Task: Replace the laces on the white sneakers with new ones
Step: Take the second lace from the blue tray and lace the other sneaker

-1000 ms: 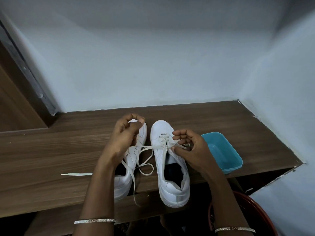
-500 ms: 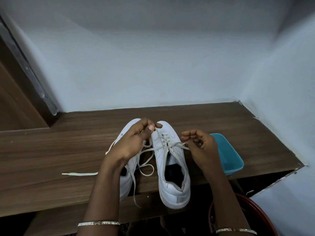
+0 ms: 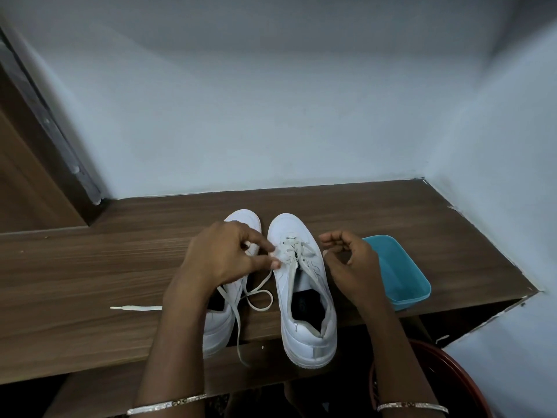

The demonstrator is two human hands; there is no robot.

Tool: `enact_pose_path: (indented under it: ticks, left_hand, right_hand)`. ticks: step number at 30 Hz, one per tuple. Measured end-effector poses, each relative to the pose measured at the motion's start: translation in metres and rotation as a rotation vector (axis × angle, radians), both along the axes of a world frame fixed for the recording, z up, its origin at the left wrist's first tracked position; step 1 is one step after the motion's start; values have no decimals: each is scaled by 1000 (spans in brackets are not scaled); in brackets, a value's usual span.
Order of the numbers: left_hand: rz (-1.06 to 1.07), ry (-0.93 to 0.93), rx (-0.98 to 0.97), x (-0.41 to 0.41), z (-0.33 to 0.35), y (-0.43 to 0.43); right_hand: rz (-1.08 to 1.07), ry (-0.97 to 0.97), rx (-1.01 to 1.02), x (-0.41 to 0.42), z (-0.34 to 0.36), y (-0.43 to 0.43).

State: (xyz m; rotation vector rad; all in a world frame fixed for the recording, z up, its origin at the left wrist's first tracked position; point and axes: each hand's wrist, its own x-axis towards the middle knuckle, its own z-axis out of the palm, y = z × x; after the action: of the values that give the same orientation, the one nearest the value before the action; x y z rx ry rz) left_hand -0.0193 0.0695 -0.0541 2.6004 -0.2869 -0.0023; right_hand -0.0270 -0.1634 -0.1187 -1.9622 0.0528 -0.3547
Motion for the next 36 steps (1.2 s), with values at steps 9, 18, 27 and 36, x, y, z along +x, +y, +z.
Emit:
enact_pose_path:
  ticks: [9,18,27,36]
  left_hand:
    - [-166,56,76,9,-19,-15]
    - [-113,-18,-55,10,-25,-18]
    - [-57,81,-883,8,-24,-22]
    - [143,132,-1172,9,-18,-22]
  right_hand:
    - [198,-69,-228,-1,-5,4]
    - [142,-35,-108,-3,-5,8]
    - [85,14,-110,-1,-7,7]
    - [160,138,56,-1,1,6]
